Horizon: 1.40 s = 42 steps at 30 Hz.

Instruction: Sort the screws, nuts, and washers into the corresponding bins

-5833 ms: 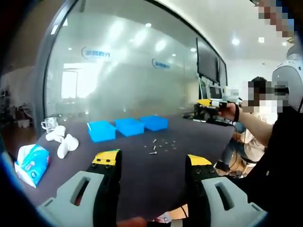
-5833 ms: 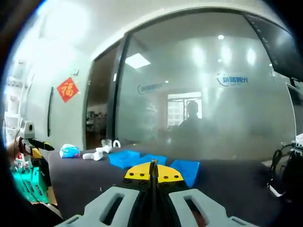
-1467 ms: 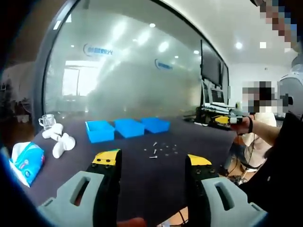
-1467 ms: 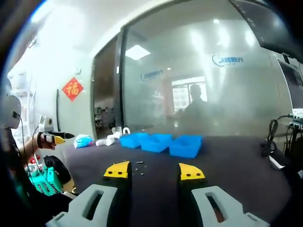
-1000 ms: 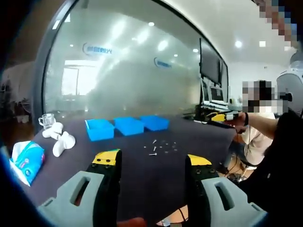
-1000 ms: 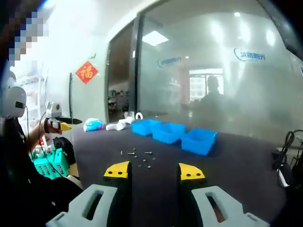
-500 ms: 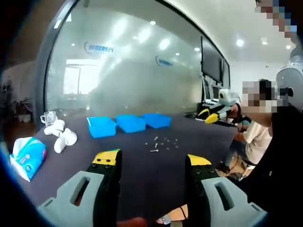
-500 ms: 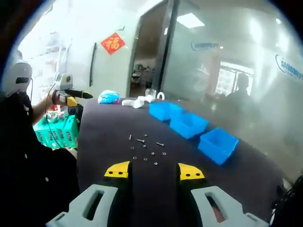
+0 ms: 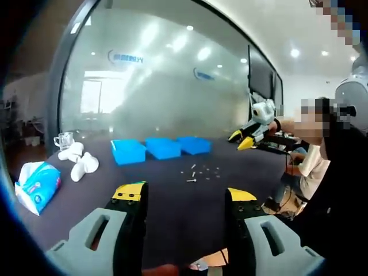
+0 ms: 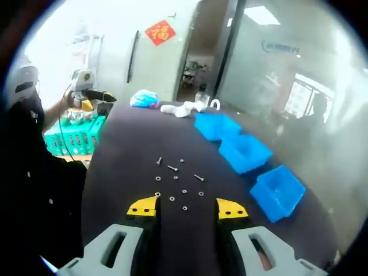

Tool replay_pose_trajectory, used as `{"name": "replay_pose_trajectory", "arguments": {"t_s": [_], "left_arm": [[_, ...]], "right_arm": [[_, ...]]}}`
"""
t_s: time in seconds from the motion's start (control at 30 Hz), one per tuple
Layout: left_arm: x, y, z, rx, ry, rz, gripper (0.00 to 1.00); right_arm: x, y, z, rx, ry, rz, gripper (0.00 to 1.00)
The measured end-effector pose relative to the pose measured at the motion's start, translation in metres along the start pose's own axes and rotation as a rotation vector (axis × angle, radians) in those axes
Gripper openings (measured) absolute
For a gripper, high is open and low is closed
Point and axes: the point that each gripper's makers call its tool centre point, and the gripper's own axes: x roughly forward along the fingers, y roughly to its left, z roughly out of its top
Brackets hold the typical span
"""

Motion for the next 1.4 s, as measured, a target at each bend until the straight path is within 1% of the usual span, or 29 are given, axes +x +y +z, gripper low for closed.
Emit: {"name": "replay_pose_trajectory", "arguments": {"t_s": [0.1,0.3,0.43,0.57,0.67,0.83,0.87,0.97,1.0,1.03,1.13,1.3,1.4], "left_arm": [[0.0,0.002,-0.001,-0.002,0.002,0.0,0.52],[-0.001,0.009,-0.001,-0.008,0.003,0.012,0.52],[-0.002,0.011,-0.002,-0.012,0.002,0.015,0.52],[-0.002,0.013,-0.003,-0.012,0.007,0.019,0.52],[-0.002,0.013,-0.002,-0.012,0.007,0.019,0.52],[-0.001,0.014,-0.001,-0.007,0.012,0.02,0.52],[0.0,0.013,-0.001,-0.005,0.014,0.02,0.52],[0.0,0.012,0.0,-0.003,0.013,0.021,0.52],[0.0,0.012,0.0,-0.004,0.012,0.022,0.52],[0.001,0.011,-0.001,-0.009,0.01,0.022,0.52],[0.002,0.009,-0.004,-0.017,0.012,0.022,0.52],[0.001,0.01,-0.005,-0.019,0.019,0.031,0.52],[-0.001,0.011,-0.003,-0.018,0.015,0.039,0.52]], "right_arm": [[0.009,-0.005,0.002,-0.03,0.031,0.013,0.33],[0.028,-0.014,0.008,-0.059,0.062,0.042,0.33],[0.041,-0.016,0.009,-0.122,0.092,0.058,0.33],[0.055,-0.017,0.015,-0.151,0.101,0.083,0.33],[0.066,-0.018,0.018,-0.202,0.131,0.098,0.32],[0.085,-0.015,0.019,-0.29,0.188,0.153,0.31],[0.089,-0.014,0.02,-0.294,0.19,0.162,0.31],[0.097,-0.013,0.018,-0.343,0.23,0.195,0.3],[0.1,-0.013,0.016,-0.389,0.256,0.211,0.28],[0.104,-0.009,0.017,-0.4,0.254,0.231,0.27],[0.112,-0.006,0.018,-0.403,0.265,0.252,0.27],[0.123,-0.01,0.01,-0.471,0.328,0.285,0.27],[0.128,-0.01,0.009,-0.489,0.341,0.302,0.27]]}}
